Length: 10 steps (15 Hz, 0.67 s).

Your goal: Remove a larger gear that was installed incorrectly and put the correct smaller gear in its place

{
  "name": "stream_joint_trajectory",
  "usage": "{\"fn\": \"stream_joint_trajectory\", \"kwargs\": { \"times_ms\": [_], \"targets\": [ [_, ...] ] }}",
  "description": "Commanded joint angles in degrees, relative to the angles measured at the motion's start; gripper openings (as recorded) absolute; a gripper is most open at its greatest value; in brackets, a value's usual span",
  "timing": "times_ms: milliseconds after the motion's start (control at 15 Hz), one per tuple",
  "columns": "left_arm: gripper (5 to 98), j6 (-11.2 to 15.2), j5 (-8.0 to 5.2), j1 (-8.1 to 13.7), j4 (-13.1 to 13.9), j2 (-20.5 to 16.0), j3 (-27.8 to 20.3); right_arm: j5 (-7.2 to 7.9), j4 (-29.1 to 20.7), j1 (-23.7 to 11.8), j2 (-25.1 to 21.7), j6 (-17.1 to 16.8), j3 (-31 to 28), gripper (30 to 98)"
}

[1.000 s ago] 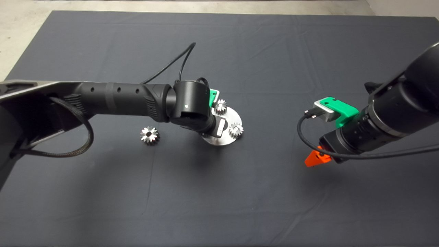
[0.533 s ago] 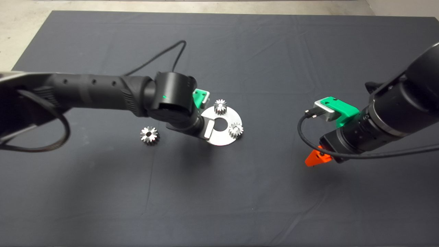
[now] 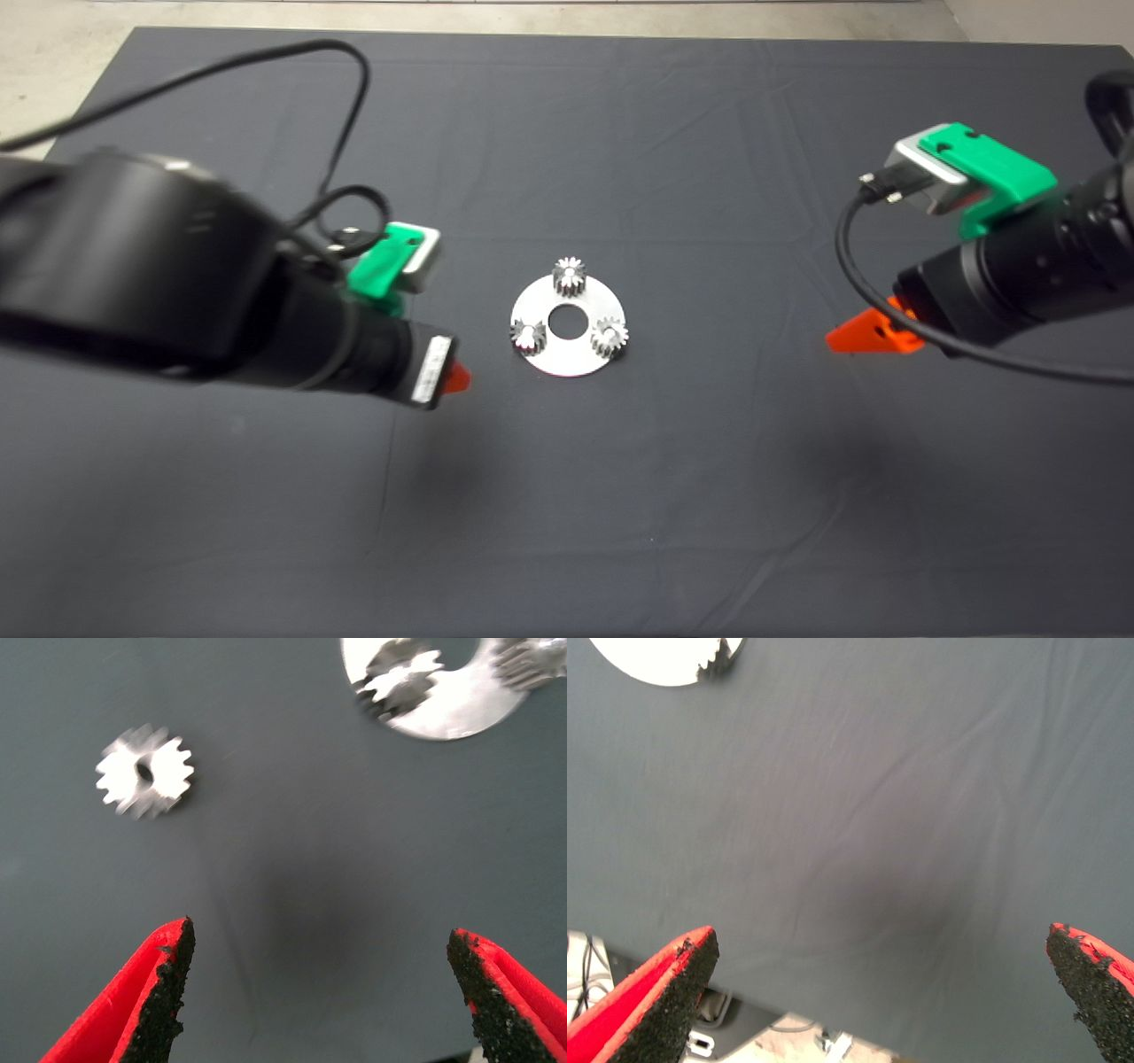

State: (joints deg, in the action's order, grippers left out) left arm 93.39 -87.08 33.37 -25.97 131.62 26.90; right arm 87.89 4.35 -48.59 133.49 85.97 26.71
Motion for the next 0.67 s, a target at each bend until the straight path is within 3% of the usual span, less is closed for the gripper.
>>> {"fn": "stream_joint_trajectory", "kwargs": {
  "times_ms": [0, 267, 400, 600],
  "targets": [
    [69.7, 2.9, -3.63, 3.5, 2.4, -6.1, -6.1, 4.22, -0.9, -9.7, -0.2, 6.0, -6.9, 97.7],
    [69.7, 2.8, -3.83, 3.5, 2.5, -13.0, -10.2, 4.13, -2.4, -16.6, -2.8, 6.1, -7.6, 97.7],
    [69.7, 2.7, -3.89, 3.5, 2.5, -15.9, -10.7, 4.04, -2.9, -17.3, -2.8, 6.2, -8.0, 97.7],
    [69.6, 2.0, -3.71, 3.5, 2.6, -13.9, -10.8, 4.04, -2.8, -17.3, -2.9, 6.2, -7.9, 97.7]
  ]
}}
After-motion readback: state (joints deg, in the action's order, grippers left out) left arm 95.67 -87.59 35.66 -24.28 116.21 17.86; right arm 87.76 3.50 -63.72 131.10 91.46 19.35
